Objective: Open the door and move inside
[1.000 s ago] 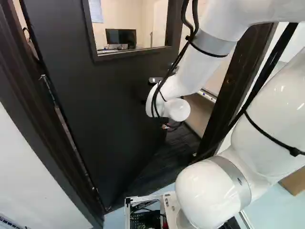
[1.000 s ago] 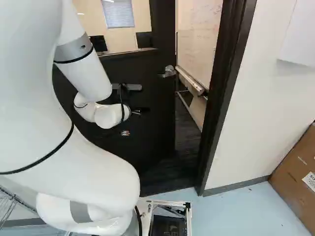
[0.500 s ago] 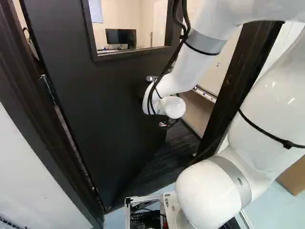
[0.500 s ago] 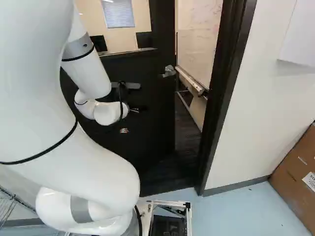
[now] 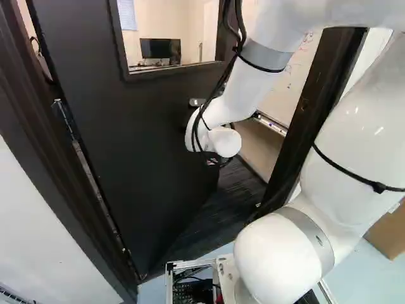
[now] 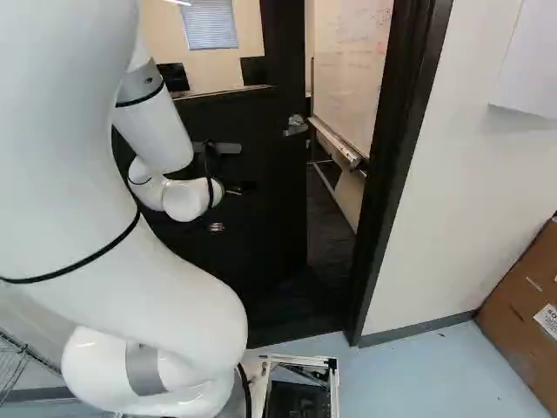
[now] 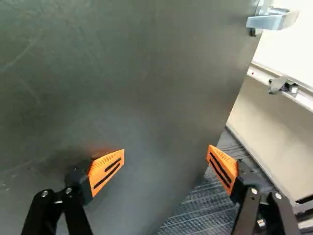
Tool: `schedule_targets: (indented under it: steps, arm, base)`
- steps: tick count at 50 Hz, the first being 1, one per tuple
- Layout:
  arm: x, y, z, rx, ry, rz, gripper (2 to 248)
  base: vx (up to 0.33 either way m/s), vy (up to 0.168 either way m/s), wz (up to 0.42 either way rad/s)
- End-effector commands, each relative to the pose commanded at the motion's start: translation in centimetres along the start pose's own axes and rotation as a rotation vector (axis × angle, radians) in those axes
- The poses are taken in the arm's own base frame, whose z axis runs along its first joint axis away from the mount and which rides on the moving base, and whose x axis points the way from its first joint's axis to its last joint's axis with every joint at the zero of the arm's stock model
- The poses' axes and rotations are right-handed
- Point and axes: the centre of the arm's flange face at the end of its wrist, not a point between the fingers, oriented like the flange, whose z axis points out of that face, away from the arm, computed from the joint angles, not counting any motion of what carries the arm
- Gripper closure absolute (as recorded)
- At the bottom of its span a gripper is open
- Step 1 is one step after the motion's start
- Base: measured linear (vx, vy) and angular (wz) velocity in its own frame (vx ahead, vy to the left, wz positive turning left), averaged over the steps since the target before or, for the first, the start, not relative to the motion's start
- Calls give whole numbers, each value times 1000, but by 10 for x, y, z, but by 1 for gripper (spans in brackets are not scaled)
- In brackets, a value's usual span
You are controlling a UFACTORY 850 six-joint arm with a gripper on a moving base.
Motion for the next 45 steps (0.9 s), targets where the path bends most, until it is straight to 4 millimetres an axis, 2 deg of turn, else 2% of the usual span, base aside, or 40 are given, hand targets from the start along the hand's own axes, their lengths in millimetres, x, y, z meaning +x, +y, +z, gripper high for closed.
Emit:
schedule_targets:
  steps: [45]
  arm:
    - [5,-41,7,165,54,-103,3]
  base:
    - [0,0,0]
